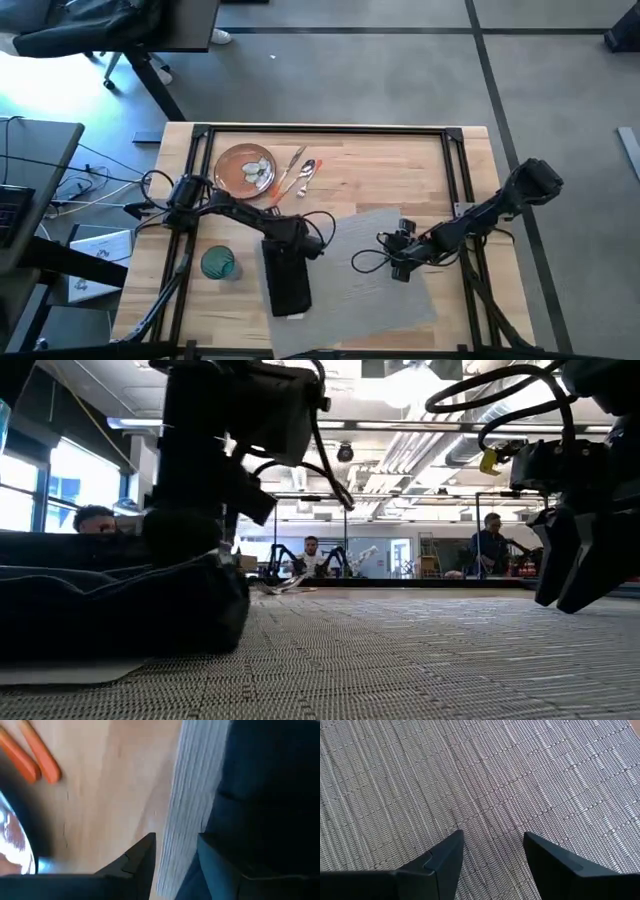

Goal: Set table place
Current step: Adjust the black napkin

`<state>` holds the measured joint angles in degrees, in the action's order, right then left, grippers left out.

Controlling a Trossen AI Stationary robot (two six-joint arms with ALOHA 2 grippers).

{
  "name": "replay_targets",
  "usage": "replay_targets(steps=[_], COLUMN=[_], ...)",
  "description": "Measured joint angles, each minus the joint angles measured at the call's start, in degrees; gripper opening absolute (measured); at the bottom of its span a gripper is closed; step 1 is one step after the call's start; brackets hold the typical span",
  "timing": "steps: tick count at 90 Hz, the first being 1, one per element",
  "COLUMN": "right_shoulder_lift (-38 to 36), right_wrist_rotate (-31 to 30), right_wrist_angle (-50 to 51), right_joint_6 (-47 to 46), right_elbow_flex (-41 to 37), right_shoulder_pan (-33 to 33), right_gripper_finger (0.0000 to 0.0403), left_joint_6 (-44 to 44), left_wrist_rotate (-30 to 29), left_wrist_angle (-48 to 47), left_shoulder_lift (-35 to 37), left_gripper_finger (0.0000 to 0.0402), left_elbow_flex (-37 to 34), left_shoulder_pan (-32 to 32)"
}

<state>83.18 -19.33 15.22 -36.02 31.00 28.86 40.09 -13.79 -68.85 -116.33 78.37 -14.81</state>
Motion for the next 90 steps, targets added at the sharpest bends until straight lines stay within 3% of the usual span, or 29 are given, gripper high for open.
replay_targets(steps=[17,50,65,72,90], right_shoulder_lift=[0.0,0.0,0.0,0.0,0.0], right_wrist_rotate=[0.0,0.5,1.1,0.8,1.0], right_wrist_angle=[0.0,0.0,-0.1,-0.3,-3.7], right_joint_6=[-0.1,1.9,4.0,5.4,6.5], right_elbow_flex=[0.0,0.0,0.0,0.0,0.0], right_shoulder_pan=[0.0,0.0,0.0,0.0,-1.3], right_gripper_finger=[0.0192,0.0192,0.0193,0.0192,0.0193], left_joint_6=[1.9,4.8,4.0,2.6,-2.0], left_wrist_rotate=[1.3,-8.3,-5.6,-7.2,-7.1], left_wrist_angle=[-2.4,-6.7,4.9,13.1,32.9], left_shoulder_lift=[0.0,2.8,7.9,8.8,4.7], left_gripper_finger=[0.0131,0.0131,0.0131,0.0131,0.0131], left_elbow_flex=[0.0,8.4,8.5,8.5,7.4], left_shoulder_pan=[-1.9,-4.9,-10.8,-13.6,-13.6])
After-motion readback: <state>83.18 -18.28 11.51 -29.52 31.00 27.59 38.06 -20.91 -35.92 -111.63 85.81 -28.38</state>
